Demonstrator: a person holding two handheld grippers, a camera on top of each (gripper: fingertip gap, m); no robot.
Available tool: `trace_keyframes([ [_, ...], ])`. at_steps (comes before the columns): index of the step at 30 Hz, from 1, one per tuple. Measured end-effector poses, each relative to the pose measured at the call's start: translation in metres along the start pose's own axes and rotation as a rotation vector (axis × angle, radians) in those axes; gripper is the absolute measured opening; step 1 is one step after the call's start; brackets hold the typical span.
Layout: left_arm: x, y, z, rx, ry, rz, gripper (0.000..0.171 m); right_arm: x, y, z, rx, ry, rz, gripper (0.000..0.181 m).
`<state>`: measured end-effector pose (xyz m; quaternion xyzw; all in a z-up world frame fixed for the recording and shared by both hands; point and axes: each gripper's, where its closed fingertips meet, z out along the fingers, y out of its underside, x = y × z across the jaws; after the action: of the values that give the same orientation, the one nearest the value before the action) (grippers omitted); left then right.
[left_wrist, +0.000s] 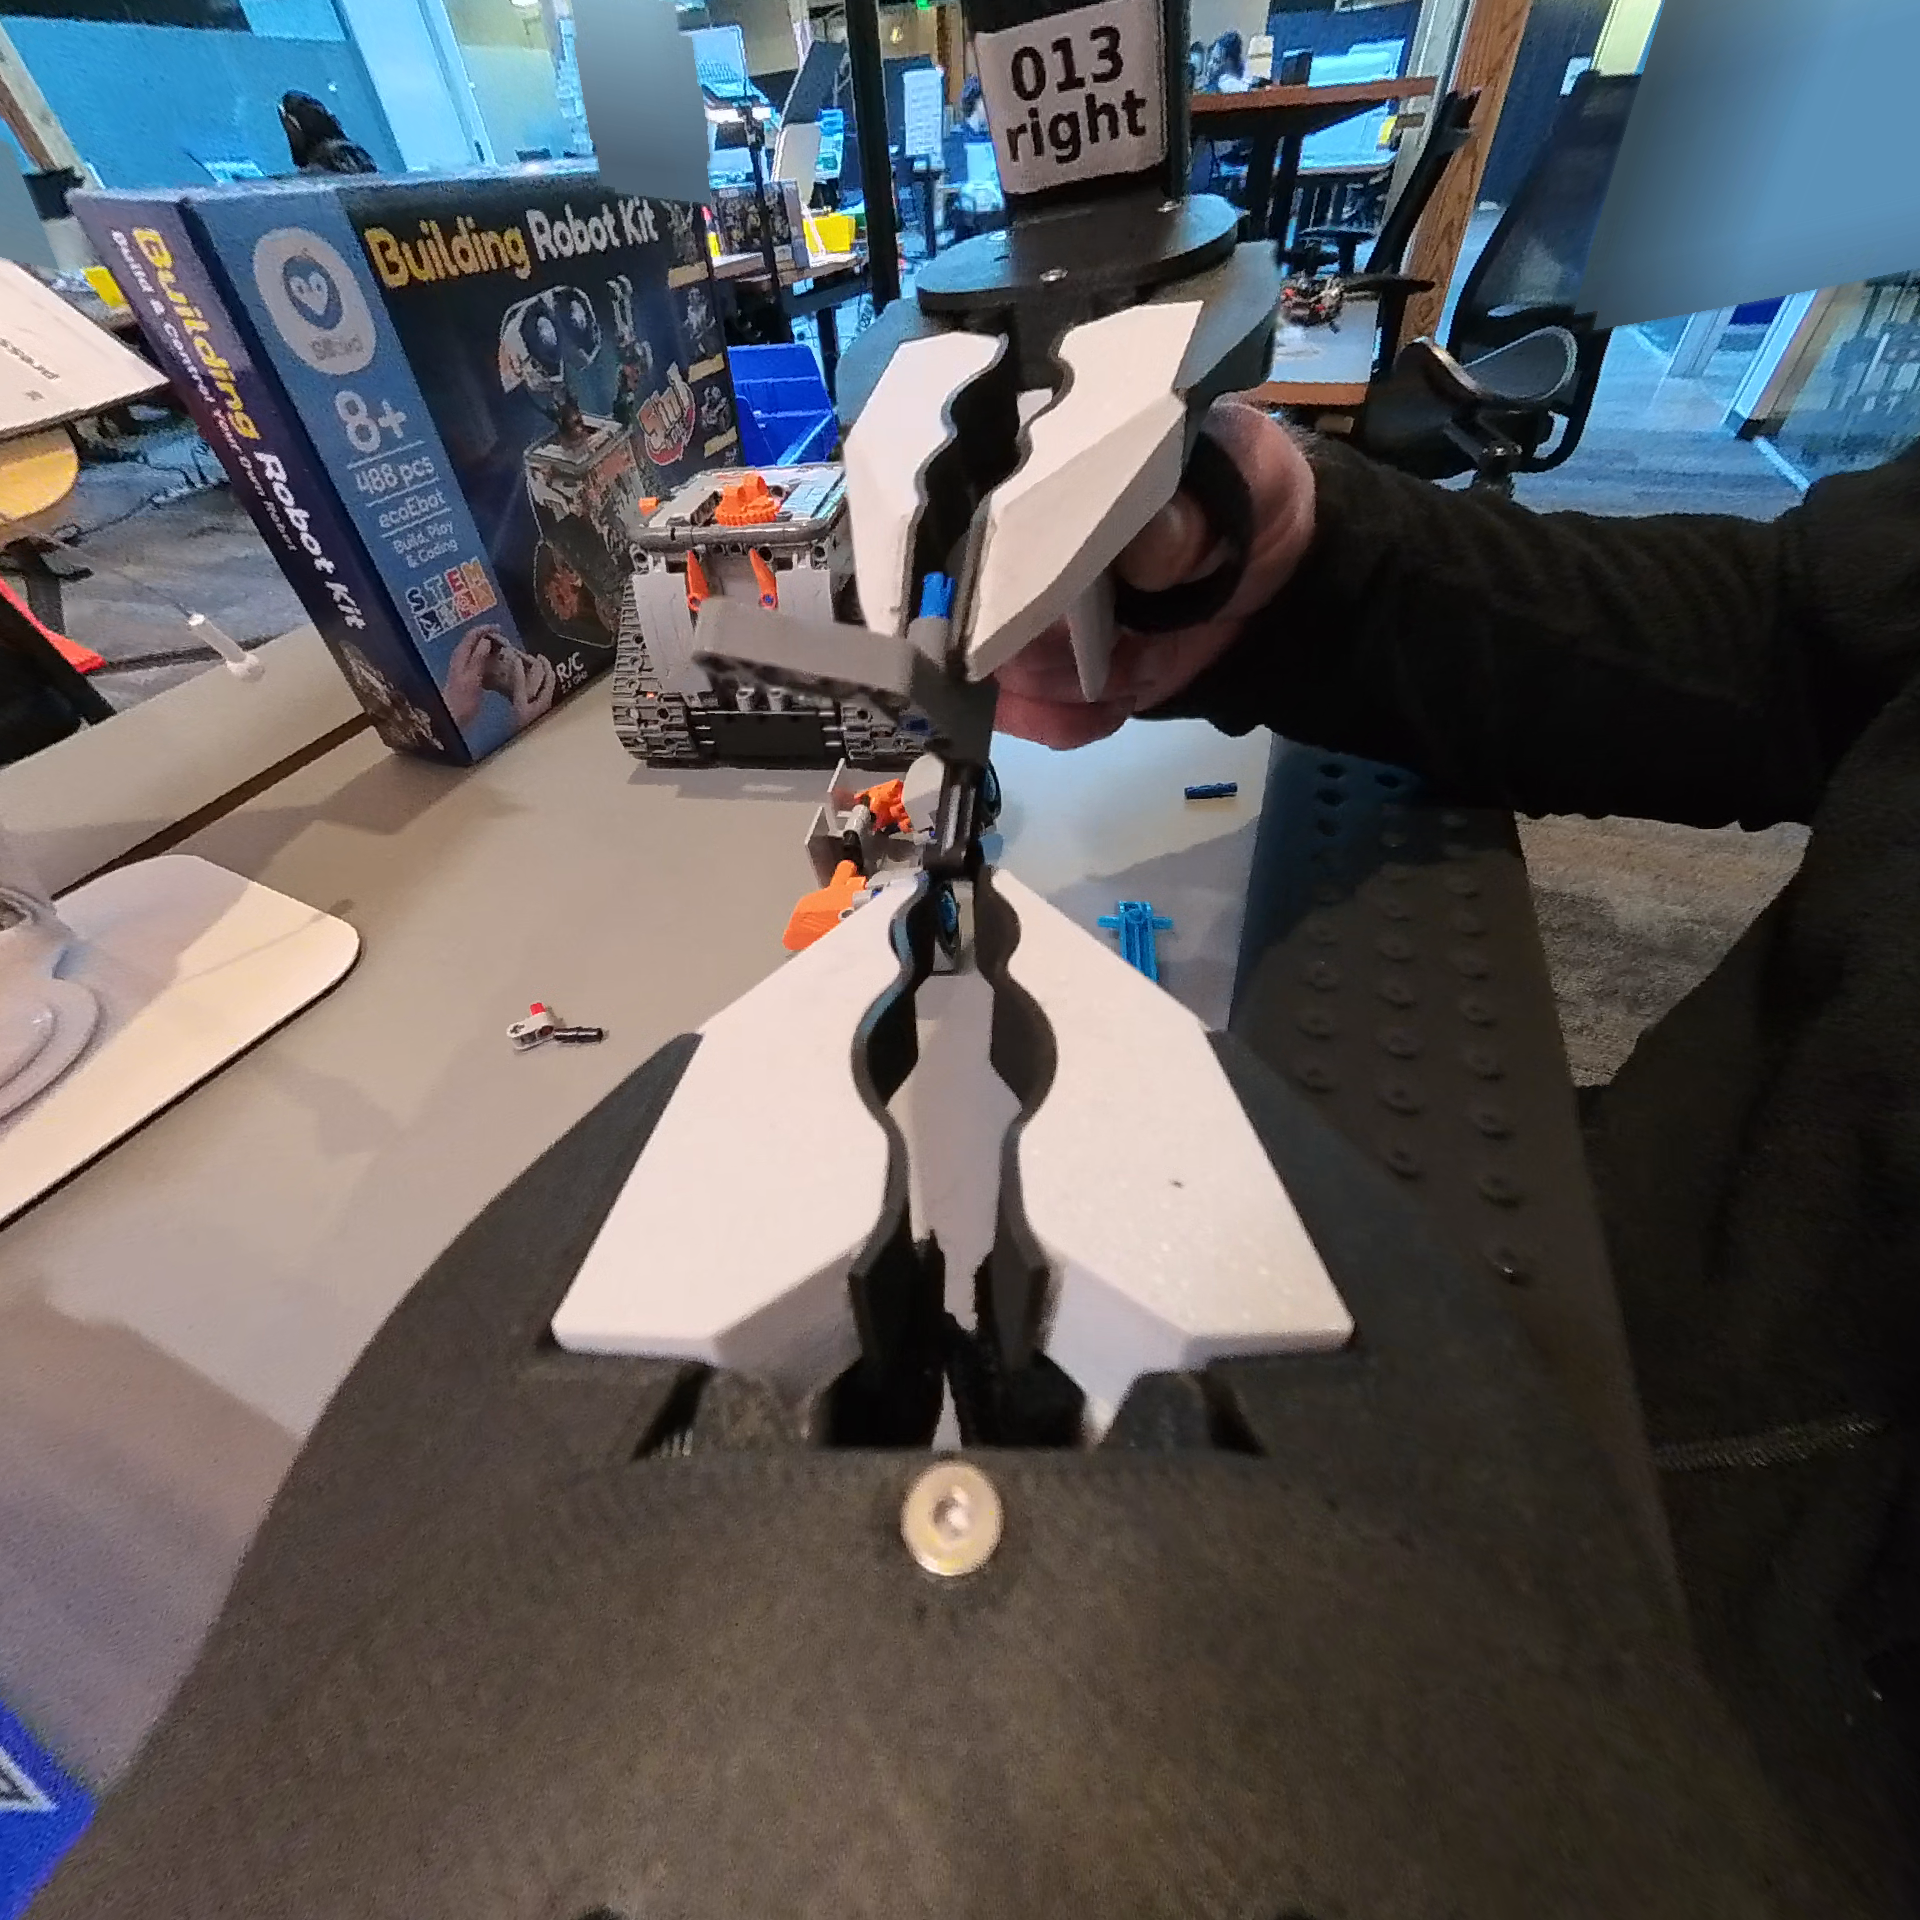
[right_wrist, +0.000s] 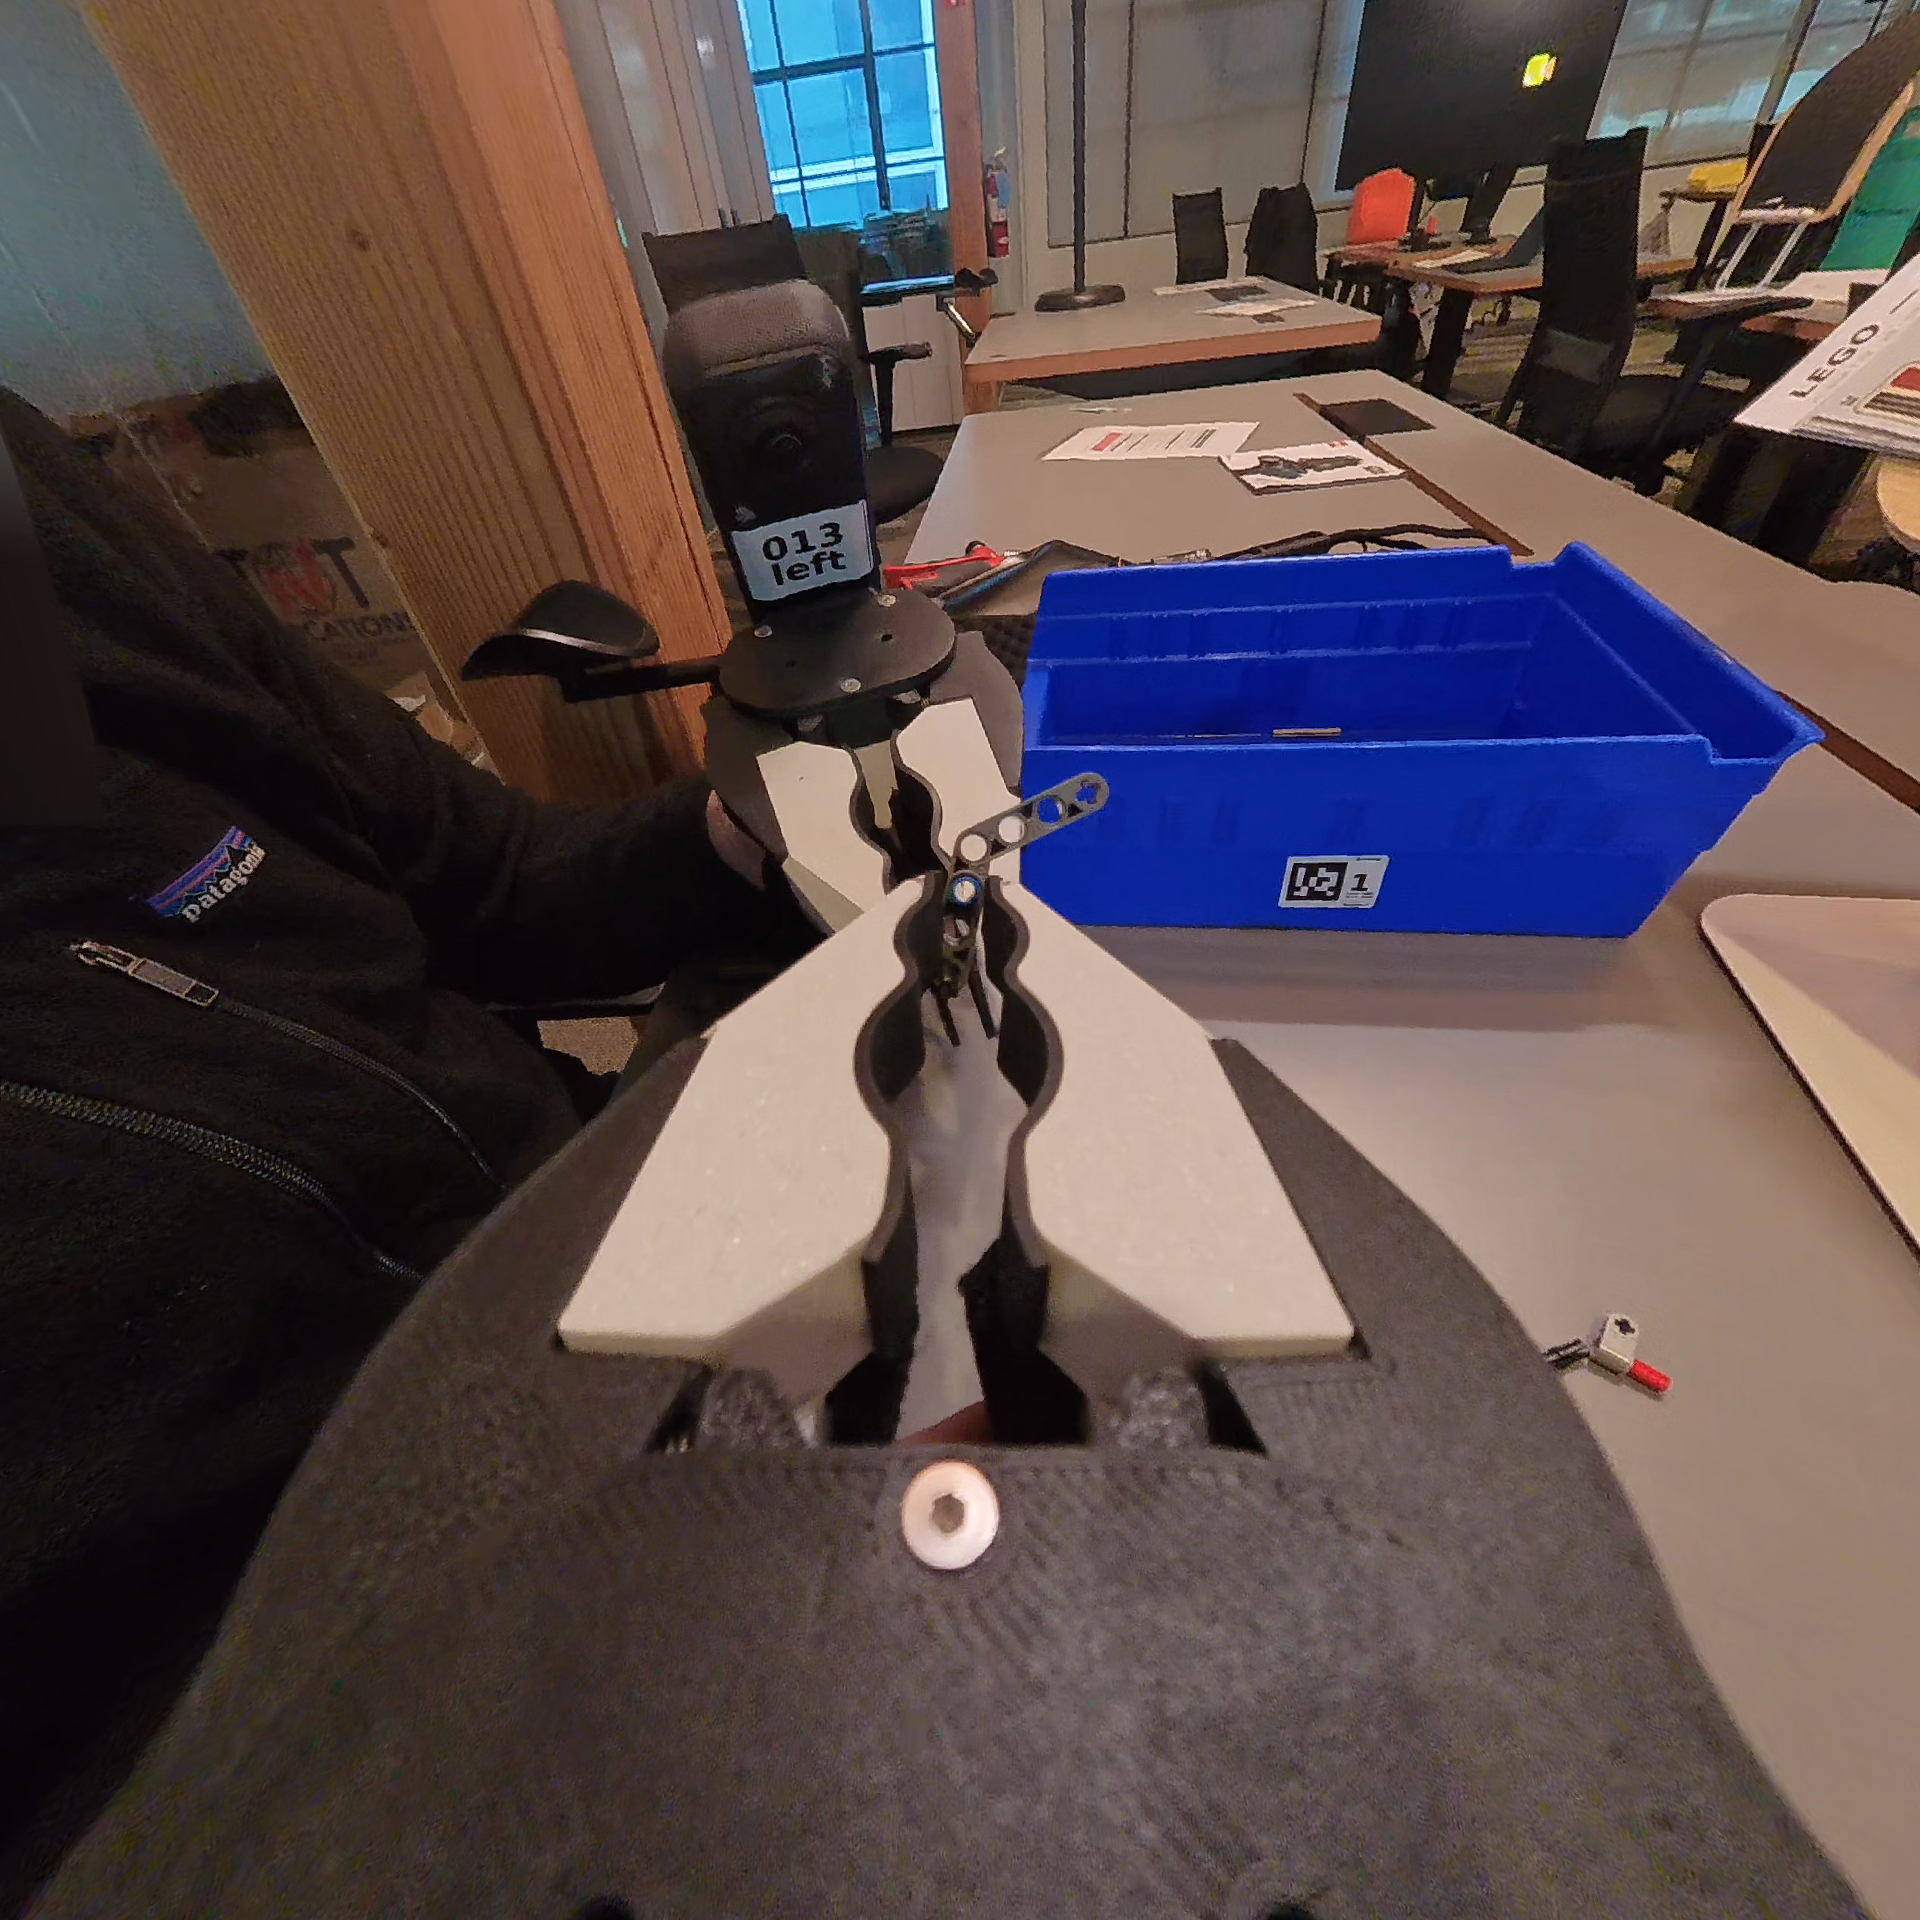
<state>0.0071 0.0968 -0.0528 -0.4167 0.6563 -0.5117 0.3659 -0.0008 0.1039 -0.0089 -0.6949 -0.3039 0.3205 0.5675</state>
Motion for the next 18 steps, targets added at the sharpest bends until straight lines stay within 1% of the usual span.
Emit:
trace_keyframes([
  [4, -0.002, 0.000, 0.000, 0.024, -0.024, 0.011, 0.006, 0.001, 0.000, 0.001, 0.022, -0.002, 0.010, 0.004],
  [7, -0.003, -0.001, -0.001, 0.056, -0.012, -0.021, 0.011, 0.004, -0.001, -0.001, 0.051, 0.003, 0.022, 0.004],
  [9, -0.001, 0.001, 0.001, 0.055, 0.006, -0.038, 0.015, 0.007, -0.003, -0.003, 0.078, 0.003, 0.042, 0.004],
  [12, -0.006, 0.007, 0.004, 0.032, -0.029, -0.032, 0.020, 0.011, -0.006, -0.007, 0.111, 0.007, 0.067, 0.004],
  [18, -0.014, 0.001, -0.001, 0.093, -0.029, -0.095, 0.020, 0.016, -0.002, -0.006, 0.117, 0.017, 0.085, 0.004],
])
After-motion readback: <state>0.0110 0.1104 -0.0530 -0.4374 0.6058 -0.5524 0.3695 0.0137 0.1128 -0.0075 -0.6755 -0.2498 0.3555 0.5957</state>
